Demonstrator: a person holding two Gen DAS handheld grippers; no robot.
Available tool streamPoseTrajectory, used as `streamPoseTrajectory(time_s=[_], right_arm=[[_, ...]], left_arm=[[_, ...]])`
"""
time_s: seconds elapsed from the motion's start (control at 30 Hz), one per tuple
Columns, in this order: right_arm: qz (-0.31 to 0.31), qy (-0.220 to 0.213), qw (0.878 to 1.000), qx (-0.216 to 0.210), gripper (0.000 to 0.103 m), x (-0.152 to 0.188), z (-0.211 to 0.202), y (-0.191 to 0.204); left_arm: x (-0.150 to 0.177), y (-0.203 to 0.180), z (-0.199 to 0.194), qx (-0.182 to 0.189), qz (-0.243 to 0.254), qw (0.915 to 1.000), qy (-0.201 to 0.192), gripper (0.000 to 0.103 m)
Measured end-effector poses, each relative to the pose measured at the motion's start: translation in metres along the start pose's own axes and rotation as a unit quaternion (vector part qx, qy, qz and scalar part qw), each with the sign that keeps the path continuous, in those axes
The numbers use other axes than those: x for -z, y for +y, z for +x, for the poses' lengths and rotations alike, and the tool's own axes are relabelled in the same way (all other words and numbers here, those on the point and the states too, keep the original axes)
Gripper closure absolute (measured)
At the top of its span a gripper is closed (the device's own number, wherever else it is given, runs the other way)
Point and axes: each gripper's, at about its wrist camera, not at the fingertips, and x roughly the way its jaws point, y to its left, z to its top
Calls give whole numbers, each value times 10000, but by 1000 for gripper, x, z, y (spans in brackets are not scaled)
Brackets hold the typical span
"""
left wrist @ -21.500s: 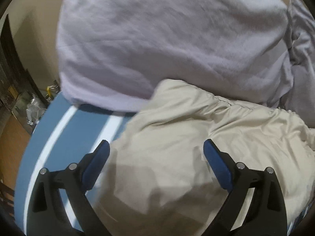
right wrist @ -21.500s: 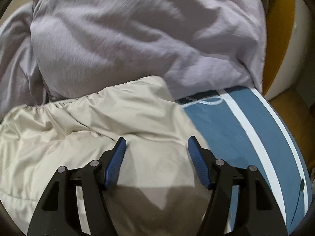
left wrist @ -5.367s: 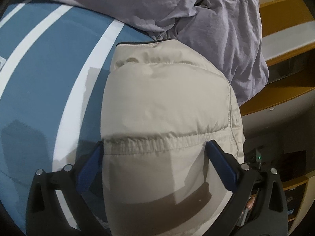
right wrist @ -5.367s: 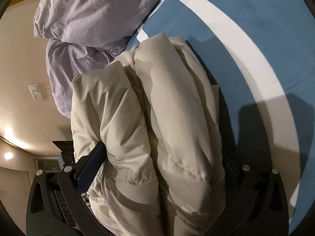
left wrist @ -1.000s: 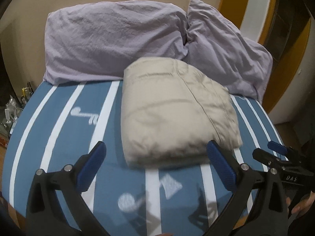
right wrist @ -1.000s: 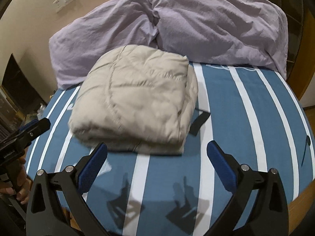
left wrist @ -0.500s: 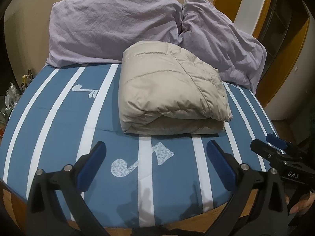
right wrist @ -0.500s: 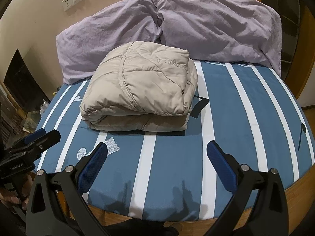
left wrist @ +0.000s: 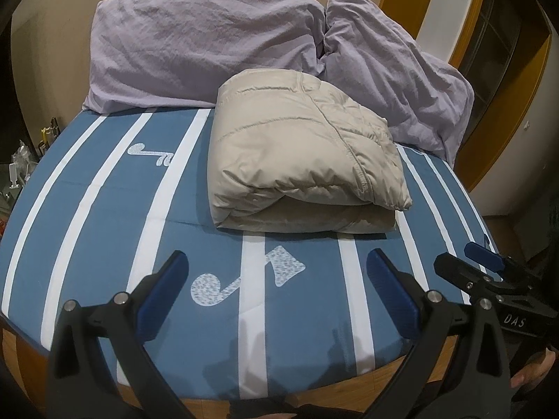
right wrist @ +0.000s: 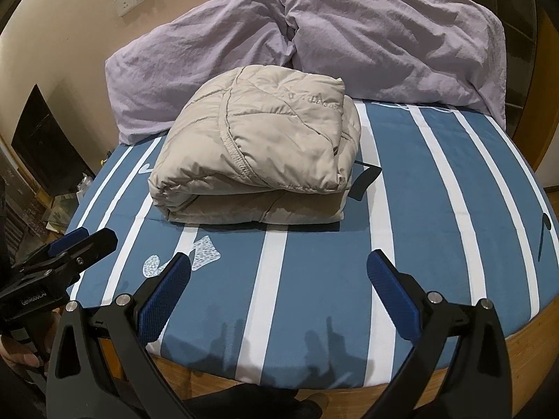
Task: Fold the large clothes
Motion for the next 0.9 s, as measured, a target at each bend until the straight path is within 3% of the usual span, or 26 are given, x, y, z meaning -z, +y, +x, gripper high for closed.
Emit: streamPoseTrajectory(time_s=[0.9], right_arm=[[33,70,10000,-38,1,2,4,1]], left_arm=[[0,2,0,-36,-67,10000,-34,2]])
